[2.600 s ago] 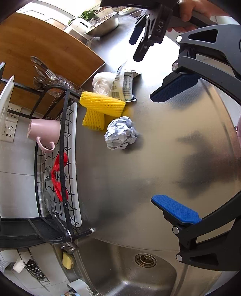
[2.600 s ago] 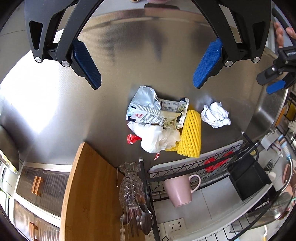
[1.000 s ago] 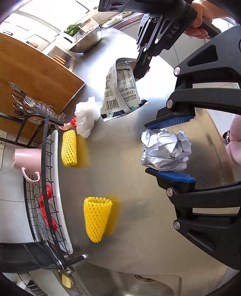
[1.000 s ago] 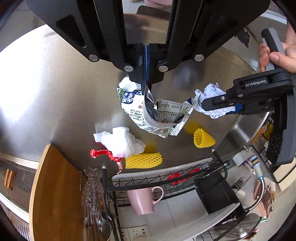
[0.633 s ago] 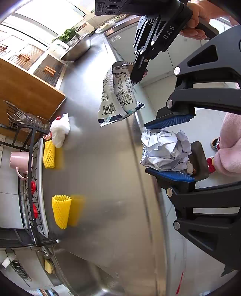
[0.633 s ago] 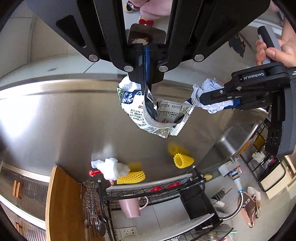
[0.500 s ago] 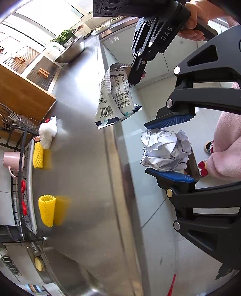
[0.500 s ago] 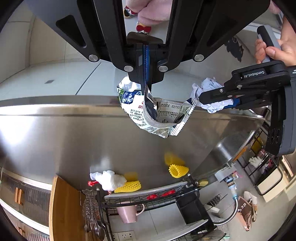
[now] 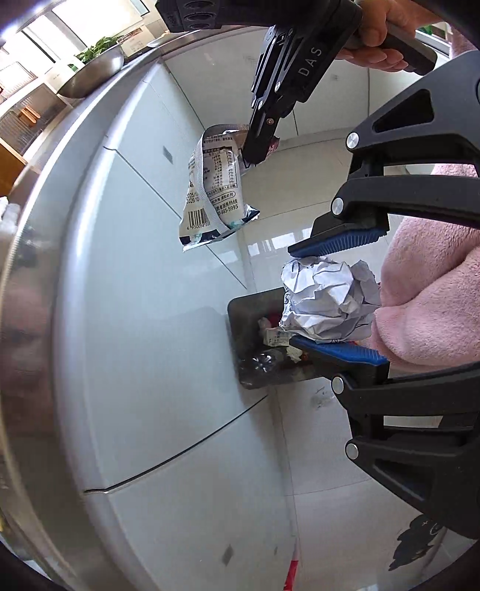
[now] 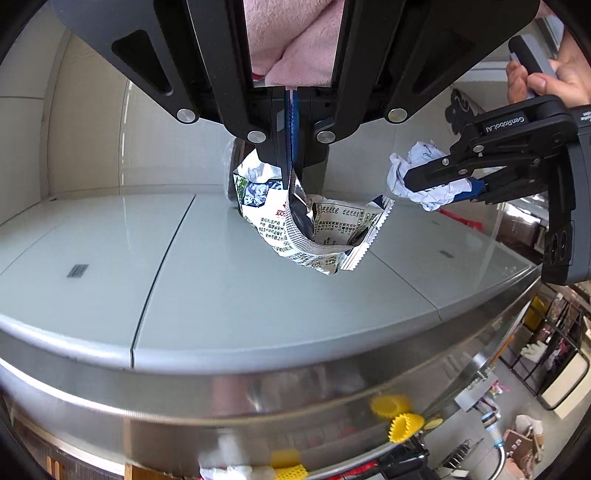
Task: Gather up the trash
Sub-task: 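Carry the foil ball and snack packet down over the bin with both grippers, then open both grippers to drop the foil ball and packet into the bin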
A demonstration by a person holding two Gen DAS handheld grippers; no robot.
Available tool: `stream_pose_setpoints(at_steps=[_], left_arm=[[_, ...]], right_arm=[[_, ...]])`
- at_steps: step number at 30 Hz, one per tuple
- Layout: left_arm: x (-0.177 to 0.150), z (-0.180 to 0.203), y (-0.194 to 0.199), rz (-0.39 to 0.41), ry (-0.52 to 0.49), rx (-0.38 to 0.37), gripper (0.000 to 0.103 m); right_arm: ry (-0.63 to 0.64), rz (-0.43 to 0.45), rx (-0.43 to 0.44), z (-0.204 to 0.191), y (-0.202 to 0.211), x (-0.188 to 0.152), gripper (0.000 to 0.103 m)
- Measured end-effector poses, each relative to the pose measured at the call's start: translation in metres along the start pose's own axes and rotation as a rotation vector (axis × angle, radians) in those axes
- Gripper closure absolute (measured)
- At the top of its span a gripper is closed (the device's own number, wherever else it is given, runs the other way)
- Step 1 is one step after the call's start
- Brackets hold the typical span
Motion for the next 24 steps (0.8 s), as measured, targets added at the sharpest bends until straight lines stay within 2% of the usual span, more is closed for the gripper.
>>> stream_pose_setpoints(at_steps=[3,8,16,24], left_arm=[[-0.014,-0.008,-0.028,-0.044,0.003,0.000,0.062],[-0.027,-0.023,-0.070,-0.092,0.013,-0.003,0.062],[-0.026,-0.047,-0.124,-0.123,0.039,-0.011,0.062],[-0.024,-0.065,-0.156,-0.169,0.056,0.001,0.060]], right_arm=[[-0.049,-0.062,-0.006,0.006,-0.030,-0.012,0.101],[-0.060,-0.118,-0.027,0.004,-0.076,-0.016,0.101],[-0.151,-0.215,-0.060,0.018,-0.153,-0.010,0.101],[-0.156,-0.268,-0.051,0.013,-0.194,-0.006,0.101]])
Point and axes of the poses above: each gripper's, at about its wrist camera, not at the fingertips, and y roughly against the way its jaws point, z to its right, x to its top, the point moved 1 cm from there along -y, roughly the way its jaws point, and after that the axes turned 9 degrees about z, right-handed, at the moved point
